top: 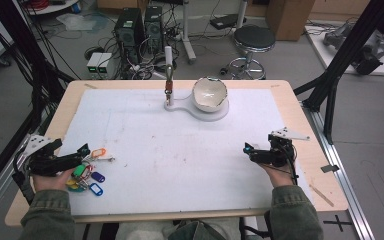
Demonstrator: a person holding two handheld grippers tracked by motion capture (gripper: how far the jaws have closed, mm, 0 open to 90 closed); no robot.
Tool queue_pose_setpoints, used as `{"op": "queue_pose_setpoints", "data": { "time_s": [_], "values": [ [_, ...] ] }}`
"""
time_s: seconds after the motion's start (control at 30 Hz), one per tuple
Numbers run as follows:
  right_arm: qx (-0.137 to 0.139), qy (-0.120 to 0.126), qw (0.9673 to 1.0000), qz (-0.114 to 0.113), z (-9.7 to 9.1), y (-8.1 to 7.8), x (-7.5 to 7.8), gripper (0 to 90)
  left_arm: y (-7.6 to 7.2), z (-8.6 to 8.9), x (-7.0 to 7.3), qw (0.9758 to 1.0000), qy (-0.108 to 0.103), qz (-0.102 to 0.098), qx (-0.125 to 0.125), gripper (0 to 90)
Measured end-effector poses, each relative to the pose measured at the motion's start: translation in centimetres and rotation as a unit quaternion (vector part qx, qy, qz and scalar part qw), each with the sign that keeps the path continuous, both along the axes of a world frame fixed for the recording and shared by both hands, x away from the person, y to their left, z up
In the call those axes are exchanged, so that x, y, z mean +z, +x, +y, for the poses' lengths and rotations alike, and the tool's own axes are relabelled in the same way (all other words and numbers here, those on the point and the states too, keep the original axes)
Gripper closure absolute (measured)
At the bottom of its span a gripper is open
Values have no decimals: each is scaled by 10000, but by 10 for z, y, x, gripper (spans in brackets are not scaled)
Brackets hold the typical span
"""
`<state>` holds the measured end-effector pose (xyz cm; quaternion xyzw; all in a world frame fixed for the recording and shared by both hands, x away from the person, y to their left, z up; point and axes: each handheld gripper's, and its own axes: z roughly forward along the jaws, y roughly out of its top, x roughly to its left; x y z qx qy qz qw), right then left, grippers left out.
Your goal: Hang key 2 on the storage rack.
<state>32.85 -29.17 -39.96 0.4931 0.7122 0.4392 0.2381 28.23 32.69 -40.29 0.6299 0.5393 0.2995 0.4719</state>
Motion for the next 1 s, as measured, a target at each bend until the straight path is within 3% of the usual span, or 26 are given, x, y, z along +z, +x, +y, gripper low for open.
{"op": "queue_pose_setpoints", "data": {
  "time_s": [0.13,0.53,0.73,0.83,1.0],
  "values": [
    [-110,5,9997,-207,-2,-4,1,7,-2,-2,0,9999,-41,158,-23,17],
    [-177,17,9995,-276,-5,-7,0,7,-4,-10,-4,9978,-3,618,-224,17],
    [-198,-2,9994,-281,-5,-8,1,7,-2,-17,-8,9939,69,1018,-407,17],
    [-191,-24,9993,-317,-5,-8,0,7,-4,-21,-9,9927,176,1118,-411,17],
    [-199,-20,9991,-364,-8,-9,1,8,-5,-32,-11,9874,421,1467,-427,37]
  ]
}}
